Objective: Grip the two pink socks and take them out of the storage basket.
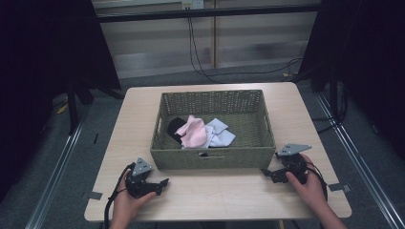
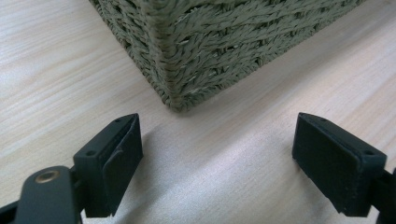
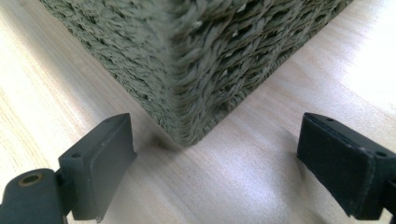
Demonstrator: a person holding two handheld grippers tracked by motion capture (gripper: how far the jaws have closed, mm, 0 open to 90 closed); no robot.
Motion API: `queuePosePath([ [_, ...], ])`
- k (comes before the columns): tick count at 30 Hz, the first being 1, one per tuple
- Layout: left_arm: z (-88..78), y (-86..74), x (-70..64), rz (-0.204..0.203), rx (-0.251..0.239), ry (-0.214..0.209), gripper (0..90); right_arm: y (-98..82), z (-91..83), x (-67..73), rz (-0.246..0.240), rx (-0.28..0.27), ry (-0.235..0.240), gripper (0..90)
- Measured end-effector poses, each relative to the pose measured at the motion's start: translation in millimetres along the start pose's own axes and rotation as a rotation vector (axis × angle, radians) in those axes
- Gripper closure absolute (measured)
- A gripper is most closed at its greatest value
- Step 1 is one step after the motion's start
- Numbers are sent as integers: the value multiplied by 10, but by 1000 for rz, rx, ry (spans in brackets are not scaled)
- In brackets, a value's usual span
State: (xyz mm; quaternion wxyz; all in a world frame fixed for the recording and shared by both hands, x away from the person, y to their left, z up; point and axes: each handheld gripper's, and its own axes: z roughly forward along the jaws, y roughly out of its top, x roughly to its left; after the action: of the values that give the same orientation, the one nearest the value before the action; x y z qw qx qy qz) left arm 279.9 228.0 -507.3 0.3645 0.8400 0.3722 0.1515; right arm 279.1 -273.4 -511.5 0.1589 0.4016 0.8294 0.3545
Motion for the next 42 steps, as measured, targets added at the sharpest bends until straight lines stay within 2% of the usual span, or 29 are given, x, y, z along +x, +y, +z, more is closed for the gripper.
queuePosePath([
  [4,-14,37,-17,-5,26,3,213,0,0,0,1,0,0,102],
  [5,-24,55,-19,4,33,1,231,0,0,1,1,-1,0,102],
  [10,-114,159,-43,12,26,-18,258,0,1,1,1,-1,0,102],
  [13,-226,303,-71,10,24,-43,258,0,0,0,-1,0,0,102],
  [17,-286,423,-87,25,29,-60,259,0,0,1,0,0,0,102],
  [19,-346,551,-91,19,46,-82,262,0,0,0,-1,-1,0,102],
  [24,-410,701,-94,39,69,-93,271,0,0,1,0,0,0,102],
  [30,-482,710,-71,20,89,-109,270,0,1,0,0,-1,0,102],
  [34,-547,717,-41,11,86,-113,270,0,0,-1,-2,0,1,102],
  [37,-644,781,-13,3,72,-116,270,0,0,-1,-2,0,0,102],
  [38,-718,854,1,-4,61,-112,270,0,0,0,-1,0,1,102],
  [41,-764,932,10,-6,53,-119,270,0,0,0,-1,-1,0,102],
  [42,-790,1011,11,-6,52,-117,270,0,0,0,-1,0,0,102],
])
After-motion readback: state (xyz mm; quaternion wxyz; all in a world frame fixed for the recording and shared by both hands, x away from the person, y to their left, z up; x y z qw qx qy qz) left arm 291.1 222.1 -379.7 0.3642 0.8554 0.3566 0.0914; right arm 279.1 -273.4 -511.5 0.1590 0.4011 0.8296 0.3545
